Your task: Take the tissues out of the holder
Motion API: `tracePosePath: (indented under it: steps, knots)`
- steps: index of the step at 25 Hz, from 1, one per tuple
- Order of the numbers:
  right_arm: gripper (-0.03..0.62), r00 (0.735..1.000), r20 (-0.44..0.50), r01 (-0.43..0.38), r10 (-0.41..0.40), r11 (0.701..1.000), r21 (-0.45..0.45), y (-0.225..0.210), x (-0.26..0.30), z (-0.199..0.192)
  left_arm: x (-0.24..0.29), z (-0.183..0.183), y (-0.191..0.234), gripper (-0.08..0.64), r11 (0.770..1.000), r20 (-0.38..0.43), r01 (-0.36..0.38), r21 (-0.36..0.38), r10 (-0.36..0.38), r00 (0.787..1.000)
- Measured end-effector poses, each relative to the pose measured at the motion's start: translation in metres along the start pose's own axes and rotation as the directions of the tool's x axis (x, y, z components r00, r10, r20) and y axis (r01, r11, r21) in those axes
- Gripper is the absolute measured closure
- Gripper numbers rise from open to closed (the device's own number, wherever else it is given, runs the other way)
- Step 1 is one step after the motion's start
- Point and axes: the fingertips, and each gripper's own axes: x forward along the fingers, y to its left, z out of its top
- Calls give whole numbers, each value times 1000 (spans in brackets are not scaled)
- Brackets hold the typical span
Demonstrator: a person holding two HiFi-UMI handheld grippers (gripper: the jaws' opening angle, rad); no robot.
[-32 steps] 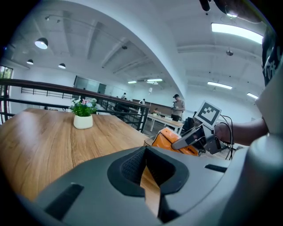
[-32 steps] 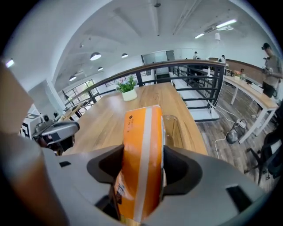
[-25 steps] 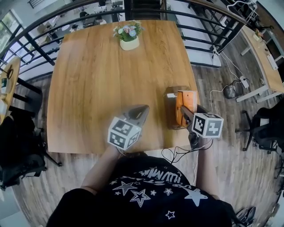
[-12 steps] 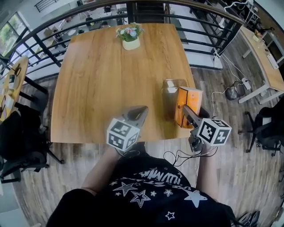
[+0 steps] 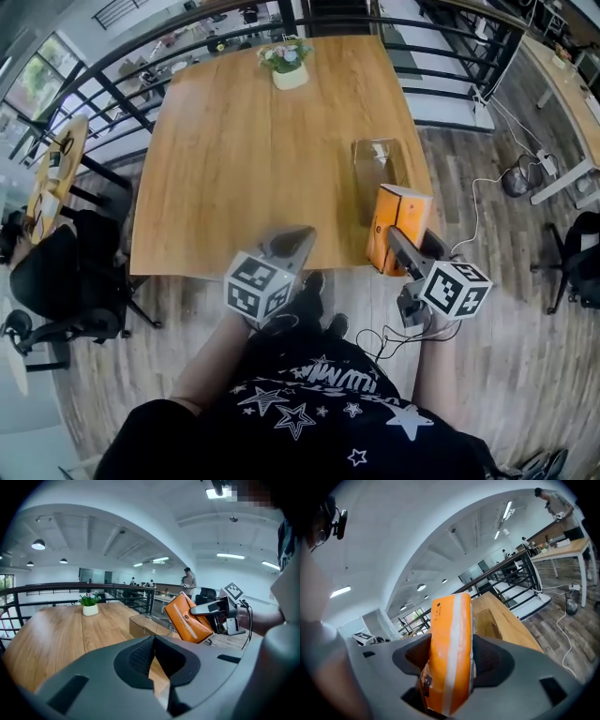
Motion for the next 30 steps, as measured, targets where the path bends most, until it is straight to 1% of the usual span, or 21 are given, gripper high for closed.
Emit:
tracePosePath:
  steps: [3, 8, 13, 16, 21, 23, 25, 28, 30]
  knots:
    - [321, 1000, -4, -15, 15, 1000, 23, -4, -14, -13, 5, -2, -19, 546, 1000, -17, 17, 9, -17, 1000]
    - [321, 1000, 3, 4, -4, 999, 40, -21, -41, -20, 23, 4, -53, 546, 996, -26, 74, 52, -73, 997]
    - [321, 1000, 15, 26, -27, 998, 56, -26, -50, -23, 31, 11, -59, 546, 991, -28, 112, 68, -110, 994]
    - [321, 999, 12, 34, -35, 997, 75, -22, -46, -32, 31, 6, -54, 546, 990, -30, 129, 64, -127, 991]
    - [321, 998, 5, 62, -63, 996, 71, -9, -36, -38, 23, 1, -41, 546, 985, -24, 164, 53, -163, 986]
    - [321, 999, 2, 52, -52, 996, 73, 8, -23, -42, 12, -3, -26, 546, 984, -20, 173, 33, -172, 985]
    - [321, 999, 0, 38, -38, 997, 66, 36, -6, -47, -2, -5, -4, 546, 982, -7, 185, 19, -185, 983]
    - [321, 999, -10, 42, -42, 998, 45, 80, 21, -61, -27, -9, 29, 546, 977, 10, 213, 22, -213, 977]
    - [321, 998, -17, 56, -55, 998, 42, 92, 31, -67, -34, -8, 40, 546, 974, 17, 226, 31, -227, 974]
